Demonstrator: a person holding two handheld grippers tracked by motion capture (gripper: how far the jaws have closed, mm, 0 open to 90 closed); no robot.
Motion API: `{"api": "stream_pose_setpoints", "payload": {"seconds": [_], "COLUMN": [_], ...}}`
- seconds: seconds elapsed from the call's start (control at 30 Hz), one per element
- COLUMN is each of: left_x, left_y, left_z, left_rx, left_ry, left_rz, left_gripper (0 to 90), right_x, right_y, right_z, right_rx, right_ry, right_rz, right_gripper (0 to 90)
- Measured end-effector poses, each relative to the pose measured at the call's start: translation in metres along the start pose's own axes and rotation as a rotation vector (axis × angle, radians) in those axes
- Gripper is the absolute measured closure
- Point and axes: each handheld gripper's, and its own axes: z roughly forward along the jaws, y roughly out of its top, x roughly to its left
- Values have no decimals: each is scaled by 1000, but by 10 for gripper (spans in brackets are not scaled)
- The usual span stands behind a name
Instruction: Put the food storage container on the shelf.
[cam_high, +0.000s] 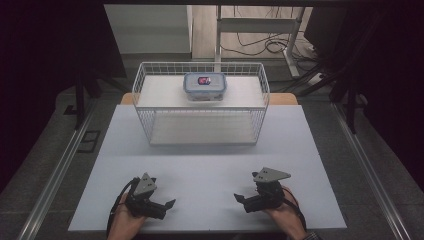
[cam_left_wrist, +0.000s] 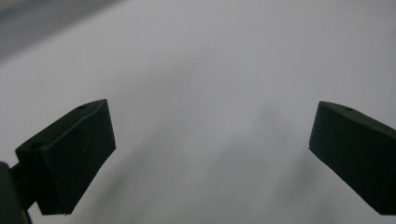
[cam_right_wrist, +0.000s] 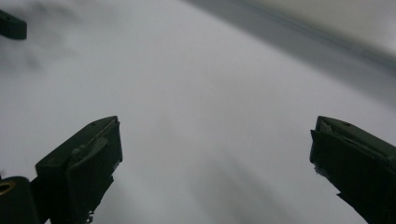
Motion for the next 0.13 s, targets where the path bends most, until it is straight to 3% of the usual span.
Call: {"api": "stream_pose_setpoints", "payload": {"seconds": [0.07,0.13], "left_x": [1,1], "left_y": [0,2], "left_z": [1,-2], "left_rx": [-4,-46], "left_ry": [21,25], "left_rz": [-3,-4], "left_gripper": [0,0], "right_x": [-2,-4], "right_y": [-5,-6], "right_z": [4,7], "right_rx": [30,40], "right_ry": [-10,-19], "right_rz": [1,4], "right_gripper": [22,15]}}
